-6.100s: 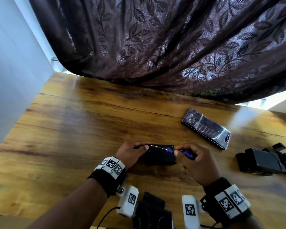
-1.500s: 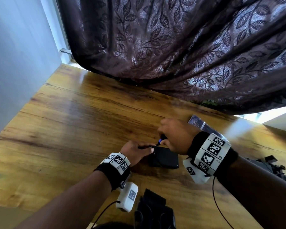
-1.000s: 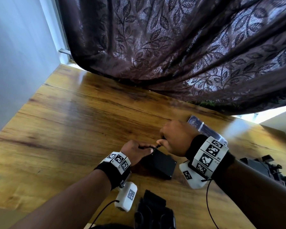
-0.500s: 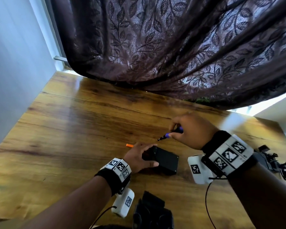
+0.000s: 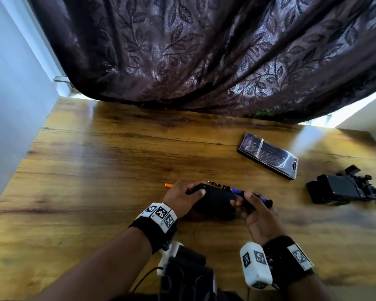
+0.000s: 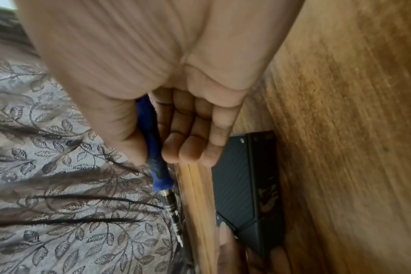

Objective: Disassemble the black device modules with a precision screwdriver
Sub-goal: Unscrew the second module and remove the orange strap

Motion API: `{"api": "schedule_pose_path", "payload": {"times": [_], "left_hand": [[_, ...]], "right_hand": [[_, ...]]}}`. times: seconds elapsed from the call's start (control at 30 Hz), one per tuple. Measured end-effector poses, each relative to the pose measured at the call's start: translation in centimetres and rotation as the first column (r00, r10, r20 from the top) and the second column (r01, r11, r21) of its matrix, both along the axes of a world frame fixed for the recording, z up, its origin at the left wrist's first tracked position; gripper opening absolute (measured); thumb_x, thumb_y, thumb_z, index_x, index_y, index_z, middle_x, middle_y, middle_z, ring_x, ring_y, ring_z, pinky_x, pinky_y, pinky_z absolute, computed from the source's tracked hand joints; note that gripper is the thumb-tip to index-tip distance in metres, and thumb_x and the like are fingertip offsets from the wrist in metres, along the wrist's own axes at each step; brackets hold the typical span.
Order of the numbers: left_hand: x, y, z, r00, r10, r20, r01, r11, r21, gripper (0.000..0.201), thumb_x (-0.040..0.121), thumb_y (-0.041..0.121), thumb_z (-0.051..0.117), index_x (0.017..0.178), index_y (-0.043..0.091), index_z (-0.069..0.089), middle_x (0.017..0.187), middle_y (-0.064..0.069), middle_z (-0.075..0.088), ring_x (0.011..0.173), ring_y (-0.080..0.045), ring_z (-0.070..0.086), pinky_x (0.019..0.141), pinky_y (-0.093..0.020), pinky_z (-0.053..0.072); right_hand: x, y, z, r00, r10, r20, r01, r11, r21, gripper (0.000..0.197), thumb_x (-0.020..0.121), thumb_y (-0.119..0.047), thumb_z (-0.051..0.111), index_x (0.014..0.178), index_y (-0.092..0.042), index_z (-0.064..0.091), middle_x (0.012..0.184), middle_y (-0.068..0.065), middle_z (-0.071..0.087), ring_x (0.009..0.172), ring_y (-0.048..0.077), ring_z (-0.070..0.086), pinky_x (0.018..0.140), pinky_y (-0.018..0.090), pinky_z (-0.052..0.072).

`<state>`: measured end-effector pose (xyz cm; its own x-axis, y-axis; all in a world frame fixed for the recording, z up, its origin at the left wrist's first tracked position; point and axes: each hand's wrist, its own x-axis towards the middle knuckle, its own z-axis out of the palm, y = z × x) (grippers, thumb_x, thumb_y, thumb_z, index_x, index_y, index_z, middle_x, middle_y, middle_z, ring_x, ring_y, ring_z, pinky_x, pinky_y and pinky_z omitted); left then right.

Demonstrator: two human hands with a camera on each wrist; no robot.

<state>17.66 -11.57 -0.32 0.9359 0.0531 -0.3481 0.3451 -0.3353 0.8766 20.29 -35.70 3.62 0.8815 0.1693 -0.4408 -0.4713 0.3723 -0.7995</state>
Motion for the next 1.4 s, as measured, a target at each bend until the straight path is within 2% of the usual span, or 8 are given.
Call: {"api": "schedule_pose_path", "payload": {"times": [0.17,0.23,0.37,0.47,1.07,1.2,1.33,1.4], "left_hand": [[-0.1,0.8,-0.4,0.995,-0.101,-0.023,0.101,0.995,0.004,0.036,0.097,0.046,0.063,0.129,0.058,0.053,0.137,0.008,0.049,0.129,-0.011,0.047,0.093,-0.016,0.035],[0.0,1.0,-0.5,0.993,-0.117,-0.022,0.117,0.993,-0.001,0.039,0.096,0.047,0.063,0.133,0.058,0.054,0.137,0.008,0.050,0.129,-0.011,0.047,0.094,-0.015,0.037],[-0.2,0.9,-0.8,0.996,-0.090,-0.011,0.090,0.996,-0.015,0.041,0.096,0.045,0.065,0.134,0.056,0.056,0.136,0.009,0.051,0.128,-0.013,0.050,0.109,-0.032,0.043],[-0.2,0.9,-0.8,0.995,-0.100,0.000,0.100,0.995,0.007,0.041,0.097,0.044,0.064,0.136,0.054,0.055,0.137,0.008,0.052,0.128,-0.012,0.050,0.106,-0.027,0.041],[-0.4,1.0,-0.1,0.995,-0.097,-0.016,0.096,0.995,-0.017,0.042,0.098,0.041,0.064,0.137,0.052,0.055,0.136,0.010,0.051,0.127,-0.012,0.049,0.107,-0.033,0.042],[-0.4,1.0,0.3,0.994,-0.101,-0.034,0.101,0.995,-0.014,0.044,0.098,0.039,0.064,0.139,0.049,0.054,0.138,0.009,0.050,0.127,-0.011,0.048,0.099,-0.027,0.039],[-0.4,0.8,0.3,0.997,-0.081,-0.016,0.081,0.997,-0.008,0.045,0.098,0.038,0.065,0.142,0.041,0.055,0.137,0.009,0.051,0.125,-0.010,0.050,0.098,-0.024,0.039],[-0.4,0.8,0.0,0.996,-0.089,-0.005,0.089,0.996,-0.005,0.047,0.097,0.038,0.065,0.143,0.038,0.055,0.138,0.008,0.051,0.126,-0.010,0.051,0.097,-0.021,0.038]], "right_hand": [[0.1,1.1,-0.6,0.997,-0.044,0.058,0.046,0.999,-0.024,0.013,0.083,-0.003,0.070,0.082,-0.008,0.058,0.077,0.015,0.059,0.074,0.024,0.064,0.096,0.053,0.055],[0.1,1.2,-0.8,0.996,-0.045,0.075,0.050,0.997,-0.064,0.019,0.088,0.003,0.064,0.077,-0.008,0.054,0.069,0.014,0.056,0.067,0.024,0.060,0.095,0.055,0.055],[0.1,1.5,-0.8,0.996,-0.033,0.079,0.041,0.994,-0.103,0.029,0.094,0.008,0.055,0.072,-0.009,0.048,0.061,0.012,0.052,0.060,0.022,0.054,0.094,0.054,0.055],[0.3,1.5,-0.7,0.997,-0.014,0.073,0.023,0.993,-0.119,0.030,0.095,0.010,0.052,0.072,-0.008,0.045,0.059,0.012,0.051,0.059,0.021,0.054,0.094,0.055,0.055],[0.7,1.2,0.5,0.989,0.113,0.098,-0.077,0.945,-0.318,0.023,0.091,0.006,0.062,0.074,-0.008,0.054,0.065,0.016,0.055,0.067,0.026,0.058,0.098,0.062,0.053],[1.8,2.0,3.0,0.918,0.342,0.202,-0.127,0.734,-0.667,0.017,0.084,-0.004,0.072,0.078,-0.012,0.058,0.071,0.005,0.067,0.072,0.023,0.071,0.083,0.058,0.059],[2.5,4.5,7.3,0.704,0.685,0.190,-0.171,0.423,-0.890,0.021,0.076,-0.020,0.080,0.075,-0.024,0.059,0.074,-0.006,0.066,0.064,0.007,0.062,0.059,0.020,0.053],[2.7,6.4,9.2,0.601,0.788,0.135,-0.174,0.293,-0.940,0.021,0.077,-0.021,0.081,0.075,-0.026,0.060,0.073,-0.009,0.066,0.065,0.004,0.061,0.057,0.015,0.049]]}}
